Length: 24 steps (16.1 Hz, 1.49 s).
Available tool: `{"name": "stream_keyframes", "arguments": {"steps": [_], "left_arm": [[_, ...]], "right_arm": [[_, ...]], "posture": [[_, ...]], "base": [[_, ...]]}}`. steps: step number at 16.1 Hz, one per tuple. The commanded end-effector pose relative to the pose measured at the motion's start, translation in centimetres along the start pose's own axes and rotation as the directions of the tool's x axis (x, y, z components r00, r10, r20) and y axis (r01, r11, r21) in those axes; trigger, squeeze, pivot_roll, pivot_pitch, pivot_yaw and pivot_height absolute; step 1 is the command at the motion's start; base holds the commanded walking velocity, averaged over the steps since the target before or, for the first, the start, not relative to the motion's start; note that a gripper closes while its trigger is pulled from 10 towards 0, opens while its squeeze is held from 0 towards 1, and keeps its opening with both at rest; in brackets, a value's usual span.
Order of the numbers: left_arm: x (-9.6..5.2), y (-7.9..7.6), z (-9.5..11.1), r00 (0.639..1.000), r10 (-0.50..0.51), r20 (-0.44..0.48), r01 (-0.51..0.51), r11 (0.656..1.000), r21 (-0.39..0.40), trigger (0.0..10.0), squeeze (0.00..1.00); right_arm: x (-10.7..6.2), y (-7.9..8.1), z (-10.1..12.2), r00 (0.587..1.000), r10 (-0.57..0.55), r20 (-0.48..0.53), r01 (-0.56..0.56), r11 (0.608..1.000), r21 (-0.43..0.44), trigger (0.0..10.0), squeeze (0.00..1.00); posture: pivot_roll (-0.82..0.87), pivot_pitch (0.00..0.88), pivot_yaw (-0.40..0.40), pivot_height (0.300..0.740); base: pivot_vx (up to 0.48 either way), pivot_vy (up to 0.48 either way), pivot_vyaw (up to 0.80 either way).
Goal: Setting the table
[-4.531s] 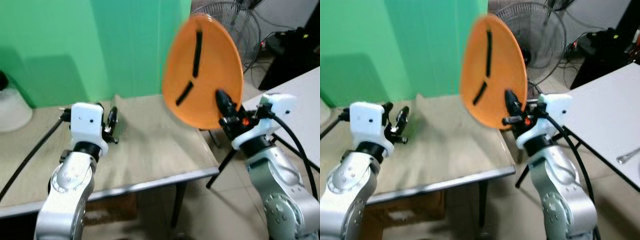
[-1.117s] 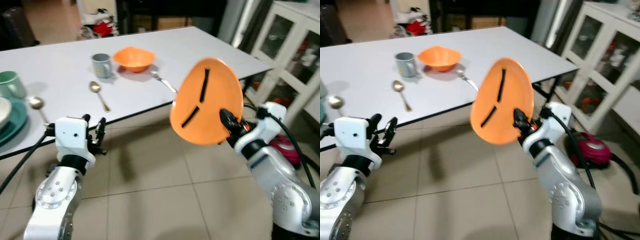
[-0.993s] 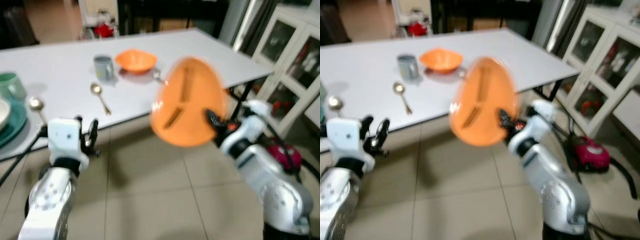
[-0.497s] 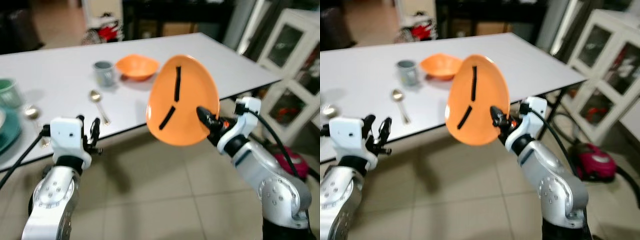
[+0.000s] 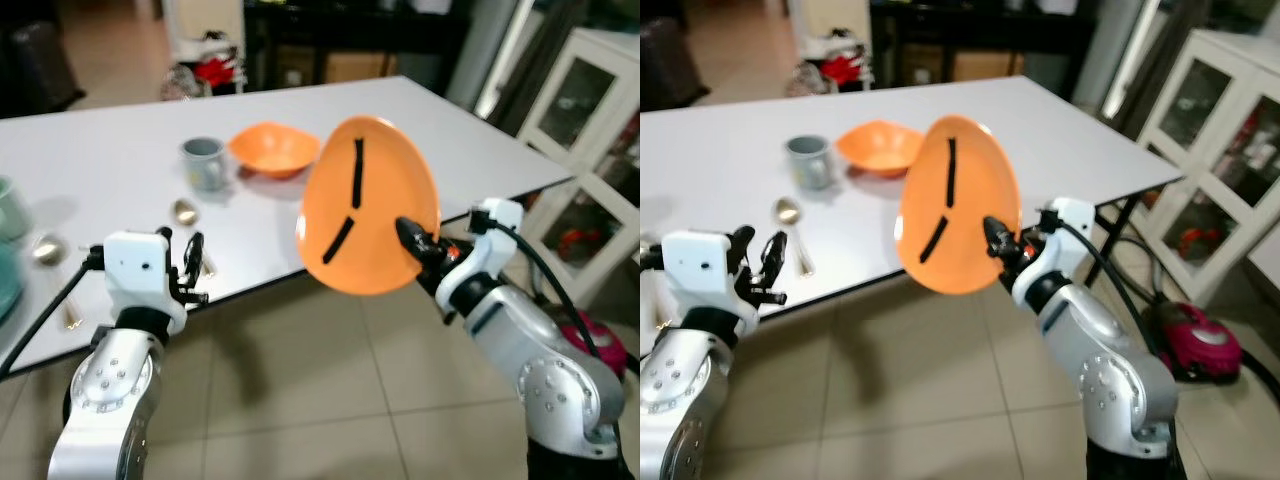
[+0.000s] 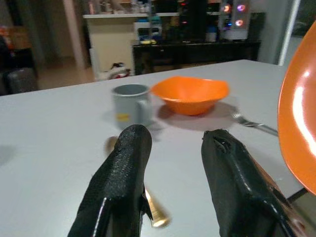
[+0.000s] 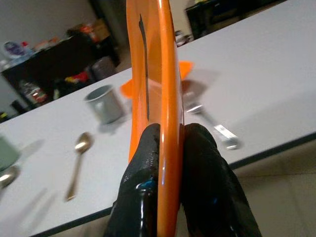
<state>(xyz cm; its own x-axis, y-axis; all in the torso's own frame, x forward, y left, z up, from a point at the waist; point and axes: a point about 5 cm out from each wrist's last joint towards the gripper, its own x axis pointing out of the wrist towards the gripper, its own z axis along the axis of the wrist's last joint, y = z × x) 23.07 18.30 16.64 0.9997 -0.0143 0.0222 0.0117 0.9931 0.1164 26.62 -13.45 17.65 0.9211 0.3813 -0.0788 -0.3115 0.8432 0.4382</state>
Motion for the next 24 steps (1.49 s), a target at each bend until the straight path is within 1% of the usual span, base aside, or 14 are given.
{"name": "stream_keyframes", "arguments": {"steps": [1, 4, 6, 8, 10, 12, 14, 16, 19, 20, 21, 22, 23, 24], "left_arm": [[0.0, -0.6, -0.1, 1.0, -0.02, -0.007, 0.02, 1.0, -0.007, 10.0, 0.0], [-0.1, -0.6, -0.1, 1.0, -0.016, -0.008, 0.016, 1.0, -0.009, 10.0, 0.0], [-0.1, -0.6, -0.1, 1.0, -0.015, -0.008, 0.015, 1.0, -0.009, 10.0, 0.0], [-0.1, -0.6, -0.1, 1.0, -0.016, -0.009, 0.016, 1.0, -0.008, 10.0, 0.0], [-0.2, -0.6, -0.1, 1.0, -0.018, -0.009, 0.018, 1.0, -0.002, 10.0, 0.0], [-0.2, -0.4, -0.1, 1.0, -0.017, -0.007, 0.017, 1.0, 0.004, 10.0, 0.0], [-0.3, -0.5, 0.1, 1.0, -0.023, 0.004, 0.023, 1.0, 0.001, 10.0, 0.0], [-0.3, -0.5, 0.0, 0.999, -0.036, -0.002, 0.036, 0.999, 0.014, 10.0, 0.0], [-0.5, -0.5, -0.1, 0.998, -0.059, -0.012, 0.059, 0.998, 0.011, 10.0, 0.0], [-0.5, -0.7, -0.3, 0.995, -0.097, -0.021, 0.097, 0.995, 0.009, 10.0, 0.0], [-0.5, -1.0, -0.4, 0.986, -0.163, -0.032, 0.163, 0.987, 0.006, 10.0, 0.0], [-0.5, -1.1, -0.4, 0.981, -0.193, -0.036, 0.193, 0.981, 0.006, 10.0, 0.0], [-0.6, -1.1, -0.5, 0.968, -0.245, -0.048, 0.246, 0.969, 0.015, 10.0, 0.0], [-0.6, -1.1, -0.5, 0.963, -0.265, -0.052, 0.266, 0.964, 0.022, 10.0, 0.0]], "right_arm": [[-0.4, -0.3, 1.1, 0.999, -0.004, 0.045, 0.006, 1.0, -0.026, 10.0, 0.0], [-0.3, 0.2, 1.0, 0.999, 0.023, 0.035, -0.021, 0.999, -0.041, 10.0, 0.0], [-0.3, 0.1, 0.9, 0.999, 0.019, 0.031, -0.018, 1.0, -0.019, 10.0, 0.0], [-0.3, 0.1, 0.8, 0.999, 0.024, 0.025, -0.023, 1.0, -0.019, 10.0, 0.0], [-0.4, 0.6, 0.6, 0.997, 0.078, -0.002, -0.078, 0.996, -0.033, 10.0, 0.0], [-0.5, 1.1, 0.0, 0.991, 0.13, -0.04, -0.13, 0.991, 0.019, 10.0, 0.0], [-0.9, 1.8, -0.4, 0.967, 0.24, -0.09, -0.234, 0.97, 0.071, 10.0, 0.0], [-1.1, 1.9, -0.4, 0.961, 0.258, -0.096, -0.248, 0.963, 0.108, 10.0, 0.0], [-1.3, 1.4, -1.2, 0.961, 0.228, -0.154, -0.202, 0.965, 0.169, 10.0, 0.0], [-1.2, 1.0, -1.9, 0.958, 0.198, -0.208, -0.159, 0.969, 0.187, 10.0, 0.0], [-0.9, 0.5, -2.8, 0.956, 0.149, -0.254, -0.092, 0.97, 0.223, 10.0, 0.0], [-0.8, 0.3, -3.0, 0.955, 0.138, -0.261, -0.076, 0.968, 0.237, 10.0, 0.0], [-0.4, -0.1, -3.2, 0.957, 0.123, -0.262, -0.041, 0.954, 0.298, 10.0, 0.0], [-0.1, -0.4, -3.3, 0.957, 0.115, -0.268, -0.026, 0.949, 0.314, 10.0, 0.0]], "posture": [[-0.06, 0.015, -0.048, 0.74], [-0.06, 0.015, -0.055, 0.74], [-0.06, 0.013, -0.055, 0.74], [-0.06, 0.014, -0.054, 0.74], [-0.05, 0.016, -0.054, 0.74], [-0.05, 0.018, -0.055, 0.74], [-0.05, 0.023, -0.055, 0.74], [-0.05, 0.026, -0.055, 0.74], [-0.06, 0.032, -0.054, 0.74], [-0.06, 0.033, -0.05, 0.74], [-0.07, 0.037, -0.036, 0.74], [-0.07, 0.039, -0.031, 0.74], [-0.07, 0.039, -0.021, 0.74], [-0.07, 0.04, -0.02, 0.74]], "base": [[0.371, 0.0, 0.0], [0.37, 0.0, 0.43], [0.369, 0.0, 0.0], [0.373, 0.0, 0.0], [0.356, 0.0, 0.0], [0.268, 0.0, 0.0], [0.0, 0.0, 0.0], [0.0, 0.0, 0.0], [0.0, 0.0, 0.0], [0.0, 0.0, 0.0], [0.0, 0.0, 0.0], [0.0, 0.0, 0.0], [0.0, 0.0, 0.0], [0.0, 0.0, 0.0]]}}
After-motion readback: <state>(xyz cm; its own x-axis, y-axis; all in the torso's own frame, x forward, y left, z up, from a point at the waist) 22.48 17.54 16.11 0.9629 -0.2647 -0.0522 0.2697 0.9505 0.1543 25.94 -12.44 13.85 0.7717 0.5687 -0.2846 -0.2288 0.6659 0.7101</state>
